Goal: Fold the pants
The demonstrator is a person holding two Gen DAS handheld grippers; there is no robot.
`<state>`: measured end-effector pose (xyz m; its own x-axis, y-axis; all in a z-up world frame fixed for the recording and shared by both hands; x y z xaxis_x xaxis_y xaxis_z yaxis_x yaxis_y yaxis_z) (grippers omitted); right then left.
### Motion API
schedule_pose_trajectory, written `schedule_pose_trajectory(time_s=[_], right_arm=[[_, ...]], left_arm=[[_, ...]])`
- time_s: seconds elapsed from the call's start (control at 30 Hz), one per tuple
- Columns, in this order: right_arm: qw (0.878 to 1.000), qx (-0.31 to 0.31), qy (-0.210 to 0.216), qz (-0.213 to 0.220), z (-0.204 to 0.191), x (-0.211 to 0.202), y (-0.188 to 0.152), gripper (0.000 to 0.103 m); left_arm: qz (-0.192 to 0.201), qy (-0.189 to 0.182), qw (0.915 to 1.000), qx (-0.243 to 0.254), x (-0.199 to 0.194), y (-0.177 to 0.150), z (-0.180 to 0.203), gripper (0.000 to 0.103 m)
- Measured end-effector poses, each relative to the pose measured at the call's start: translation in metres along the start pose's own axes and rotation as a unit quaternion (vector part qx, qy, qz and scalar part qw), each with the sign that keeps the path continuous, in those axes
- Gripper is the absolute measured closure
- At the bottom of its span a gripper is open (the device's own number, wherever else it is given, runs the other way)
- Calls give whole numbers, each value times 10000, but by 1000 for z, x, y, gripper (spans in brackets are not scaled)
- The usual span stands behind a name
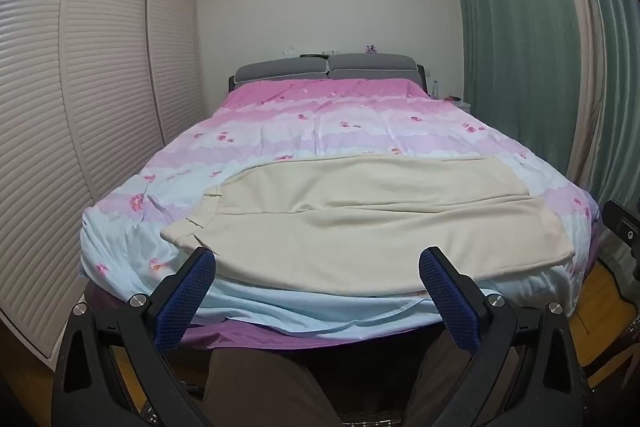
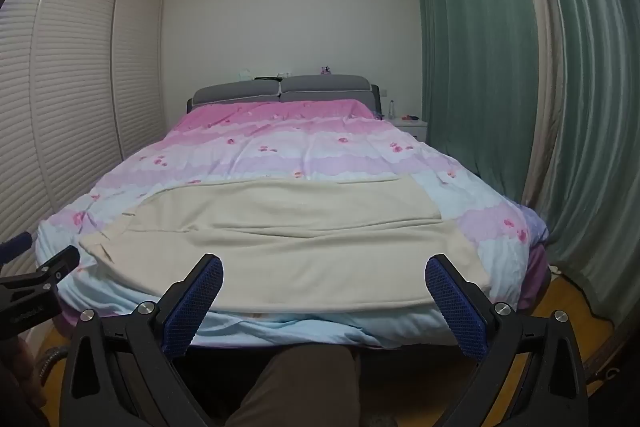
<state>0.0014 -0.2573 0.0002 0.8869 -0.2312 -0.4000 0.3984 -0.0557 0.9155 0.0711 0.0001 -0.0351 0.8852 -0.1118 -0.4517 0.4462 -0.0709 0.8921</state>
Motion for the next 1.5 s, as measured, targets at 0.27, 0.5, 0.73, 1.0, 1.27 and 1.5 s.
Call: schedule_pose_trajectory(time_s=[0.27,0.5,0.73,1.0,1.27,1.5], right_arm=[[10000,-2,-17,-52,-1,5,0,0],[10000,36,23,32,3,-6,9,0],[10000,41,27,61,2,-7,9,0],[9999,70,33,71,3,-8,10,0],[9999,75,36,68,4,-8,11,0],[9999,85,35,69,6,-9,11,0]], left_arm=[[-35,26,10000,36,-1,3,-1,0],[22,11,10000,-13,-7,8,1,0],[24,10,10000,-22,-7,8,0,0],[44,27,10000,-29,-9,13,6,0],[60,13,10000,-49,-11,15,7,0],[79,25,9999,-74,-12,16,4,0]])
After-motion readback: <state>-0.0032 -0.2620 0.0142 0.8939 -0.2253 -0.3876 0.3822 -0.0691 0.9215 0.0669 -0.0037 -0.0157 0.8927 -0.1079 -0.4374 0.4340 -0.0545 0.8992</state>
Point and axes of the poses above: each gripper's, at about its wrist camera, not at the fingertips, and x roughly the way its jaws point, z to its right, y to its top, the point moved 8 cm from there along x, roughly the way its jaws point, and after that the axes turned 6 degrees about -y, right-handed, at the moved point
